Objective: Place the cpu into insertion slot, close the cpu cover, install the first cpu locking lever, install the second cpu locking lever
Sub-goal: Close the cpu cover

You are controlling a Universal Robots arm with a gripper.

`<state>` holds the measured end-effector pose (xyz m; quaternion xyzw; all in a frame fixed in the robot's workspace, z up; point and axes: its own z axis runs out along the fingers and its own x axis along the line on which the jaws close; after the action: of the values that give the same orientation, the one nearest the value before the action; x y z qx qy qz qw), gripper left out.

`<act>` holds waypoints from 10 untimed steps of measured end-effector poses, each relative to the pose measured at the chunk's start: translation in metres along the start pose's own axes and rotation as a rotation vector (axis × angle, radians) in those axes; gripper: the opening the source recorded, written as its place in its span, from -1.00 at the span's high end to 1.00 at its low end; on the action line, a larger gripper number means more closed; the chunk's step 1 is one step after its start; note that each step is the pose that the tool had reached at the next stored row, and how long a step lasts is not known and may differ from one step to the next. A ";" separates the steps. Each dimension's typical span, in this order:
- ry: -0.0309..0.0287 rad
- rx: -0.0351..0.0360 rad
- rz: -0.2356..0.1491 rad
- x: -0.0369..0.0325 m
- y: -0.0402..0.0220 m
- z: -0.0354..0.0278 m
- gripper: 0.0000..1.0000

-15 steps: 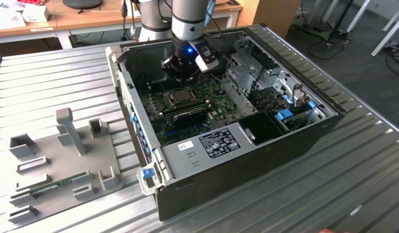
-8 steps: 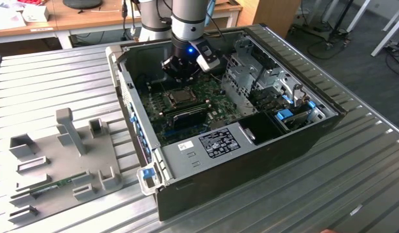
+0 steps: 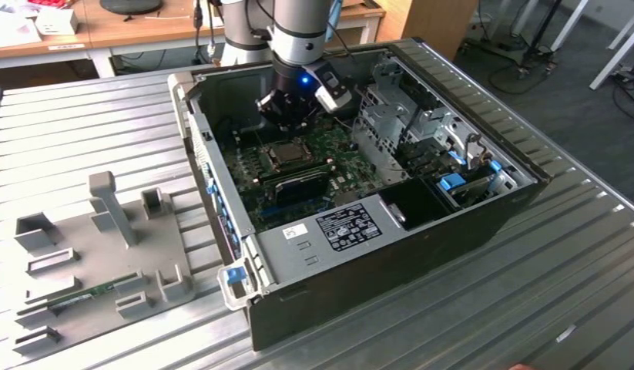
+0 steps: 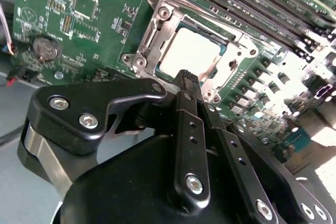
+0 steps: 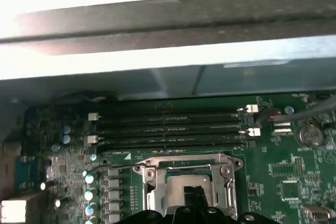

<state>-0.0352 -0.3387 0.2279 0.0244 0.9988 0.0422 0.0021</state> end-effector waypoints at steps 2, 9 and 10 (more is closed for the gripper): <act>0.0005 -0.0005 -0.008 0.0007 0.0000 0.0010 0.80; 0.0021 0.0000 -0.023 0.0029 -0.0007 0.0068 0.80; 0.0020 -0.0001 -0.023 0.0029 -0.0007 0.0069 0.80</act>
<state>-0.0381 -0.3387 0.2210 0.0128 0.9990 0.0422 0.0016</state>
